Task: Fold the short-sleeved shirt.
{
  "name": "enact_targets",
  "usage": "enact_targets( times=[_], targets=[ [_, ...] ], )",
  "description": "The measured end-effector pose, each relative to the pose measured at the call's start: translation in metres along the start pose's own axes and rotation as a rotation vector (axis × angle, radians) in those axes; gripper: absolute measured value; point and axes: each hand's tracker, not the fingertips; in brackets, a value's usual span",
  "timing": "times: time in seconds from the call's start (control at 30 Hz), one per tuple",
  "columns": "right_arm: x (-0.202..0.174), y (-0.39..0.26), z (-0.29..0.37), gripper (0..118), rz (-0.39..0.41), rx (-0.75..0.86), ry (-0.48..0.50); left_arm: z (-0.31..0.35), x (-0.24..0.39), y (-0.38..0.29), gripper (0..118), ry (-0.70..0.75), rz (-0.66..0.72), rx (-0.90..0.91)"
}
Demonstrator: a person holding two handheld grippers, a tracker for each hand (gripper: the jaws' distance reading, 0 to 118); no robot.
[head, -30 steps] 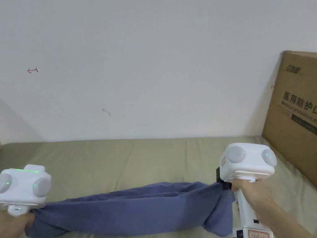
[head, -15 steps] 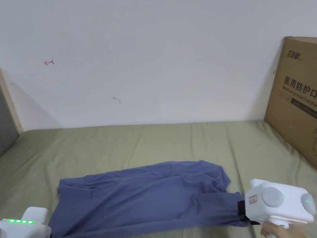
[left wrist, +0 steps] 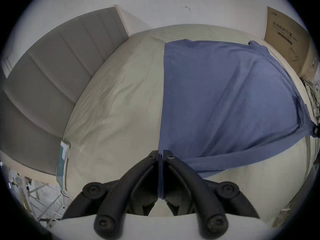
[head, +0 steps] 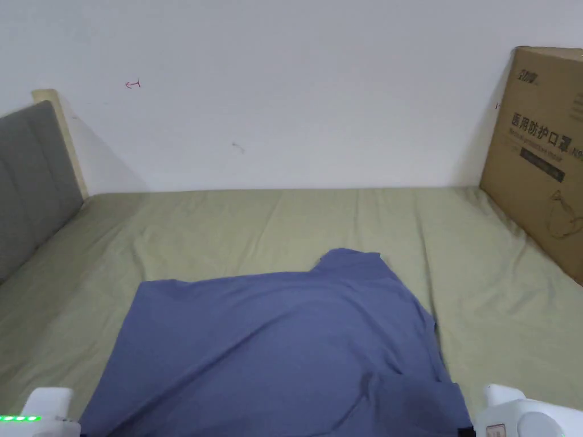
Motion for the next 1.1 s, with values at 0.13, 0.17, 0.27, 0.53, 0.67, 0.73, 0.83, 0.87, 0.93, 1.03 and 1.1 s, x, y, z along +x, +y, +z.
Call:
enact_targets(
  times=[0.13,0.17,0.27,0.53,0.67,0.73,0.83,0.87,0.93,1.03,1.1],
  targets=[
    [-0.002,-0.003,0.005,4,0.009,0.044,0.004,0.004,0.002,-0.007,30,-0.006,0.048,0.009],
    [-0.003,-0.001,0.007,12,0.01,0.049,0.003,0.006,0.004,-0.007,56,0.005,0.051,0.008],
    [-0.005,0.0,0.014,69,0.026,0.067,-0.005,0.016,0.005,-0.011,104,-0.012,0.059,0.031],
    [-0.022,-0.017,0.042,56,0.144,0.177,-0.005,0.064,0.01,-0.031,69,-0.125,0.098,0.129],
    [-0.027,-0.035,0.044,1,0.117,0.192,0.024,0.071,0.019,-0.058,0,-0.164,0.067,0.115],
    [-0.026,-0.043,0.037,1,0.095,0.128,0.08,0.065,0.02,-0.074,0,-0.206,0.066,0.057],
    [-0.028,-0.056,0.028,1,0.113,0.122,0.042,0.062,0.018,-0.09,0,-0.193,0.104,0.056],
    [-0.029,-0.058,0.026,1,0.123,0.116,0.02,0.062,0.016,-0.09,0,-0.179,0.102,0.056],
    [-0.028,-0.058,0.026,1,0.121,0.118,0.027,0.061,0.009,-0.089,3,-0.135,0.128,0.09],
    [-0.027,-0.057,0.025,1,0.108,0.11,0.04,0.054,-0.003,-0.073,97,-0.154,0.157,0.077],
    [-0.026,-0.055,0.023,1,0.107,0.109,0.039,0.041,-0.01,-0.064,109,-0.174,0.154,0.084]
  ],
)
